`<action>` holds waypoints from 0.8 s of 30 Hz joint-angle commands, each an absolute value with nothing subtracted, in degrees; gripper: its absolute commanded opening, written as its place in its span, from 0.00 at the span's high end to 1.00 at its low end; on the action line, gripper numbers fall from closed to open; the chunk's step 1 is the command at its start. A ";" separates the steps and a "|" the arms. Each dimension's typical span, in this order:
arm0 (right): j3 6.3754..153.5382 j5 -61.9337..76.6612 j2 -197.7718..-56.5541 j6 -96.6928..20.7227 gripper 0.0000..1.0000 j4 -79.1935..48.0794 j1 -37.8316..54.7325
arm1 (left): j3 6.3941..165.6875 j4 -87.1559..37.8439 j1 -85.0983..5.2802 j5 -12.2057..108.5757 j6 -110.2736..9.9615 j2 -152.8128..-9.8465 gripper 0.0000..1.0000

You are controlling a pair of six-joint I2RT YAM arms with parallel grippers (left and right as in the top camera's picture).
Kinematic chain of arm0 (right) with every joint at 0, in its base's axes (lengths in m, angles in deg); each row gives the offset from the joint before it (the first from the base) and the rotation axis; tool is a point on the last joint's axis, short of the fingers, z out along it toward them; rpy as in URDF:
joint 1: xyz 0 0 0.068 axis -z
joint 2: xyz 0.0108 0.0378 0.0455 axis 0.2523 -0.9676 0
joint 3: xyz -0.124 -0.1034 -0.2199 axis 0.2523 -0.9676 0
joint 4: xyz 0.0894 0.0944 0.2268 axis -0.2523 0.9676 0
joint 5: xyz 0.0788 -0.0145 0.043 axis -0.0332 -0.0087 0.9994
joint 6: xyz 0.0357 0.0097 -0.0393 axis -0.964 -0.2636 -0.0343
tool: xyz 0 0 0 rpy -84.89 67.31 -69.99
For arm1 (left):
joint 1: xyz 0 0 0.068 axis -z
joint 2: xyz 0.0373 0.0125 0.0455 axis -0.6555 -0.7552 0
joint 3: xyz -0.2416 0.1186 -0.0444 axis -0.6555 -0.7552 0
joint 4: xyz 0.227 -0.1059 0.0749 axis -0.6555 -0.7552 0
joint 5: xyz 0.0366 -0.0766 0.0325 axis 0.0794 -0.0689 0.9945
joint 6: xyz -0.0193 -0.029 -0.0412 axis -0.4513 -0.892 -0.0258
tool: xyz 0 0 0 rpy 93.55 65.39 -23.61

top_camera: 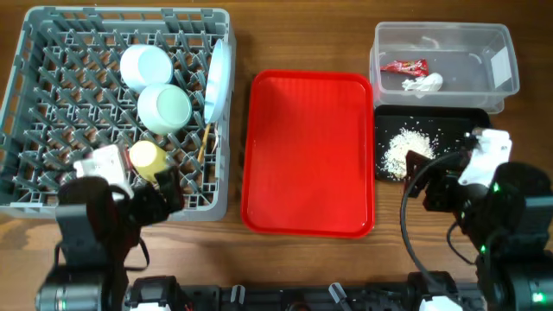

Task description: Sort waste into correct bins and load items into the dishwasher rack

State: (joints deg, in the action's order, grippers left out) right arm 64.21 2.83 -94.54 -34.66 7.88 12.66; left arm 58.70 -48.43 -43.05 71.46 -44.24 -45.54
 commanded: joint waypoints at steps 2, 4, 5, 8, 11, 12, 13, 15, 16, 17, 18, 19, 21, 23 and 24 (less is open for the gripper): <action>63.47 1.04 -93.86 -34.60 0.00 8.80 12.64 | 58.04 -50.31 -42.98 71.38 -43.06 -40.01 0.00; 63.47 1.04 -94.41 -34.62 0.00 8.80 12.64 | 58.04 -51.44 -42.98 71.38 -43.06 -39.62 0.00; 63.47 1.04 -94.52 -34.62 0.00 8.80 12.64 | 58.02 -51.73 -42.98 71.38 -43.06 -39.68 0.00; 63.47 1.04 -95.11 -34.62 0.00 8.80 12.64 | 58.02 -51.81 -42.98 71.38 -43.06 -39.72 0.00; 63.47 1.04 -95.61 -34.60 0.00 8.80 12.64 | 58.02 -51.81 -42.98 71.38 -43.06 -39.72 0.00; 63.47 1.01 -95.83 -34.60 0.00 8.78 12.64 | 58.02 -51.81 -42.98 71.38 -43.06 -39.72 0.00; 63.47 1.04 -95.98 -34.60 0.00 8.78 12.64 | 58.02 -51.81 -42.98 71.38 -43.06 -39.72 0.00; 63.47 1.04 -96.33 -34.60 0.00 8.78 12.64 | 58.02 -51.81 -42.98 71.38 -43.06 -39.72 0.00; 63.38 1.04 -96.40 -34.60 0.00 8.78 12.64 | 58.02 -51.81 -42.98 71.38 -43.06 -39.72 0.00; 63.16 1.04 -96.14 -34.62 0.00 8.78 12.64 | 58.02 -51.81 -42.98 71.38 -43.06 -39.72 0.00; 63.14 1.01 -95.81 -34.62 0.00 9.13 12.64 | 58.02 -51.81 -42.98 71.38 -43.06 -39.72 0.00; 63.03 0.97 -95.46 -34.51 0.00 9.39 12.64 | 58.02 -51.81 -42.98 71.38 -43.06 -39.72 0.00; 62.07 0.21 -93.10 -34.29 0.00 7.71 12.59 | 58.02 -51.81 -42.98 71.38 -43.06 -39.72 0.00; 59.55 0.38 -89.82 -33.33 0.00 3.71 12.55 | 58.02 -51.81 -42.98 71.38 -43.06 -39.72 0.00; 57.61 0.69 -87.81 -32.28 0.00 0.93 12.46 | 58.02 -51.81 -42.98 71.38 -43.06 -39.72 0.00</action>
State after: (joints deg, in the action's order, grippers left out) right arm 61.59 1.63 -93.51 -34.60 5.94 12.66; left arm 58.57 -51.81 -43.05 71.46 -44.22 -39.94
